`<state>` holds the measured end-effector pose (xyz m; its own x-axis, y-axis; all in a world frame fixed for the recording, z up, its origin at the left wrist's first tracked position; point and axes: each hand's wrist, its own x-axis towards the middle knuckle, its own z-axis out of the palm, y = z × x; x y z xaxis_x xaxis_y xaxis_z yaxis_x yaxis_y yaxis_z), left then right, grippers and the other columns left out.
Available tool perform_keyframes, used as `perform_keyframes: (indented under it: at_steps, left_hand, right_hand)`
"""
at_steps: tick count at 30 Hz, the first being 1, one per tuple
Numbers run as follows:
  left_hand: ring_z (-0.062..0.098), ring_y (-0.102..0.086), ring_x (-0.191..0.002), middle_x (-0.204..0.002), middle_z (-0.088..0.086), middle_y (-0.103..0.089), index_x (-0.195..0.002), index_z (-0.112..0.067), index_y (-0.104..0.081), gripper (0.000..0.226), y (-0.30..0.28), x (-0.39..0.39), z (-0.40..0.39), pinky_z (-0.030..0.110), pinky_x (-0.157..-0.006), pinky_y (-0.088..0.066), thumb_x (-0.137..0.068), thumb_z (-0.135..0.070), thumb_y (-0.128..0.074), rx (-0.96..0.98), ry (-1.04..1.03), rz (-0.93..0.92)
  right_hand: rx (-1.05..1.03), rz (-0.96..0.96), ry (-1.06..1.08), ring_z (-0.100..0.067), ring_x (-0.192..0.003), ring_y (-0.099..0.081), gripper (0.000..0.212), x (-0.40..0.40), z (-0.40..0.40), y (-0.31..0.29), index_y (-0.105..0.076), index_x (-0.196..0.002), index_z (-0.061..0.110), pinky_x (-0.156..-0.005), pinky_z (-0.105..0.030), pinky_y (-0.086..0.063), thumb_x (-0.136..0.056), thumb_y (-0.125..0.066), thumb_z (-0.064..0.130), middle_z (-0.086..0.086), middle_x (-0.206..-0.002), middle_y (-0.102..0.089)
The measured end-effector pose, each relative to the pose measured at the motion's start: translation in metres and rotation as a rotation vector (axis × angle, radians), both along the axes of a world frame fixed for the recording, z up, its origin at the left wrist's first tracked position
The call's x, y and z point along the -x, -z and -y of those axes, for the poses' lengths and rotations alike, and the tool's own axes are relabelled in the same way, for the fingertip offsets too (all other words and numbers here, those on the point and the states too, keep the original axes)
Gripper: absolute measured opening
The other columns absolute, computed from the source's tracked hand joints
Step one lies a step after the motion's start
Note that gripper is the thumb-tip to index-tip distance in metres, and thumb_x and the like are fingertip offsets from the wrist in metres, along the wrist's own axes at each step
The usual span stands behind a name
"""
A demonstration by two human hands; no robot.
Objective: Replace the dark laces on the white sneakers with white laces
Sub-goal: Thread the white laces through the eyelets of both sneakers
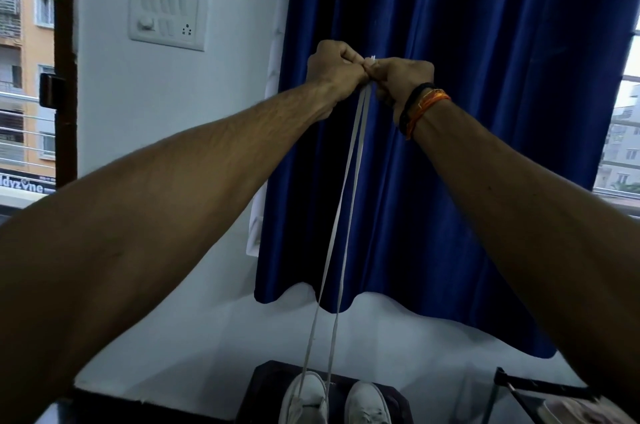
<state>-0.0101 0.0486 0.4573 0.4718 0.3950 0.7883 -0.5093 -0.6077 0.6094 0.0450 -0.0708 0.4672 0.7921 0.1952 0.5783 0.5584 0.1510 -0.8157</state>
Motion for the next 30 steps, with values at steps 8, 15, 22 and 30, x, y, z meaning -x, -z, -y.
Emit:
perform_keyframes:
  at_steps: [8,15,22,30]
  left_hand:
    - [0.007,-0.072,-0.080,-0.088,0.003,-0.075,-0.096,-0.005,-0.074,0.014,0.019,0.003,0.003,0.013,-0.066,-0.056,-0.083,0.000,-0.074,0.000,-0.022,0.006]
    - [0.005,-0.071,-0.085,-0.091,0.000,-0.076,-0.095,-0.009,-0.077,0.013,0.097,-0.009,-0.003,0.013,-0.063,-0.053,-0.084,-0.002,-0.073,0.030,0.016,-0.195]
    - [0.006,-0.066,-0.062,-0.085,0.010,-0.075,-0.096,-0.007,-0.074,0.009,0.180,-0.026,-0.005,0.015,-0.052,-0.047,-0.089,-0.005,-0.070,0.070,0.093,-0.400]
    - [0.011,-0.070,-0.069,-0.102,0.003,-0.074,-0.117,-0.014,-0.067,0.025,0.255,-0.055,-0.004,0.021,-0.051,-0.048,-0.093,-0.019,-0.071,0.032,0.241,-0.765]
  right_hand:
    - [-0.054,-0.008,-0.033,-0.006,-0.053,-0.052,0.015,0.002,0.001,0.025,-0.080,-0.092,0.011,-0.055,-0.020,-0.048,-0.085,-0.080,0.025,0.002,-0.073,-0.067]
    - [0.071,-0.062,-0.062,-0.011,-0.060,-0.062,0.013,-0.016,0.006,0.104,-0.077,-0.093,0.004,-0.061,-0.021,-0.053,-0.089,-0.076,0.017,-0.007,-0.076,-0.070]
    - [0.153,-0.146,-0.063,-0.014,-0.064,-0.066,0.012,-0.038,0.009,0.187,-0.076,-0.091,0.003,-0.064,-0.025,-0.056,-0.090,-0.075,0.015,-0.010,-0.078,-0.073]
    - [-0.054,-0.193,0.129,-0.014,-0.060,-0.065,0.013,-0.069,0.023,0.217,-0.076,-0.078,0.006,-0.064,-0.030,-0.060,-0.088,-0.075,0.014,-0.008,-0.071,-0.072]
